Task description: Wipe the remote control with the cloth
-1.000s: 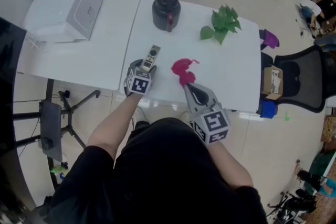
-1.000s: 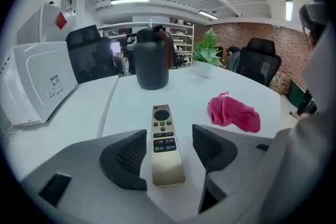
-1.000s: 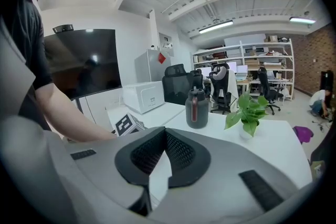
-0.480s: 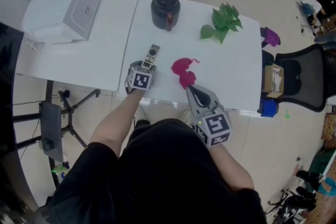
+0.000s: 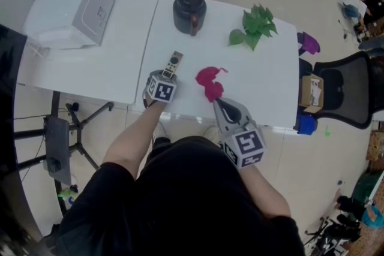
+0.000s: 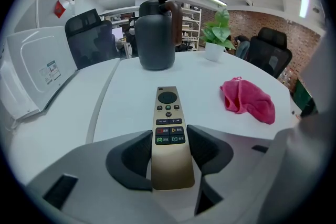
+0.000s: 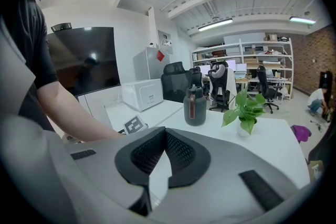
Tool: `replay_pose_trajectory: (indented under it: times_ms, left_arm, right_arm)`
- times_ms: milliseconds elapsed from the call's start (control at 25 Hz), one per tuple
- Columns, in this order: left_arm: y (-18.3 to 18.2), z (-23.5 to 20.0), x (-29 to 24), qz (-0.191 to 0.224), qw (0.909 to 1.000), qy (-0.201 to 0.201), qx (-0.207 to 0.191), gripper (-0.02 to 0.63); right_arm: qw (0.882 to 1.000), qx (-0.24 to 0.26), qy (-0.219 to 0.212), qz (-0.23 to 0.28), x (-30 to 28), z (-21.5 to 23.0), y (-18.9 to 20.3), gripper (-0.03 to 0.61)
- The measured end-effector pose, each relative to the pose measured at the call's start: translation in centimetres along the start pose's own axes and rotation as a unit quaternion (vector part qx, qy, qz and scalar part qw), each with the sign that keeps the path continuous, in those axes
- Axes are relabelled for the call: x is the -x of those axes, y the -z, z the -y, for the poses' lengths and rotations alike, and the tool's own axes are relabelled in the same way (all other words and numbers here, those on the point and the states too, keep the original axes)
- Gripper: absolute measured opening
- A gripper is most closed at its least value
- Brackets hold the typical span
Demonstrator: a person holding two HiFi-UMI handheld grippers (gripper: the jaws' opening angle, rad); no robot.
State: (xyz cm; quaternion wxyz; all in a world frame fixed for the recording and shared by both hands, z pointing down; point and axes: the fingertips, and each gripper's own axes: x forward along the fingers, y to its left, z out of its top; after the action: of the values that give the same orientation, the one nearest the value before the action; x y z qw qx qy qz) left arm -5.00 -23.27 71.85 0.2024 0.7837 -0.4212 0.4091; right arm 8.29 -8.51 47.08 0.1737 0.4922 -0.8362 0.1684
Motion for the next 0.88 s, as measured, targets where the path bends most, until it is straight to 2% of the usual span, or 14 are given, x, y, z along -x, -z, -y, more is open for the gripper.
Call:
replay_pose_trajectory:
  times_ms: [280, 440, 640, 880]
  left_arm:
    - [-0.9, -0.3, 1.4, 0.032, 0.9995, 0.005, -0.002, 0.210]
    - [-2.6, 0.1, 3.9, 0.078, 0.9967, 0.013, -0.018, 0.210]
    - [-5.5, 1.4, 9.5, 0.148, 0.9870, 0.024, -0.057, 0.210]
    - [-7.9, 3.9, 17.0, 0.201, 0.9745, 0.043, -0.090, 0.209]
  right_arm:
    - [1.000, 0.001, 0.000, 0.007, 0.2, 0.0, 0.0, 0.000]
    - [1.000, -0.003, -0.003, 0.011, 0.2, 0.0, 0.2, 0.000]
    - [1.000, -0.013, 0.011, 0.009, -0.1, 1.1, 0.9, 0.000]
    - [0.999, -0.010, 0.030, -0.015, -1.9, 3.2, 2.8, 0.002]
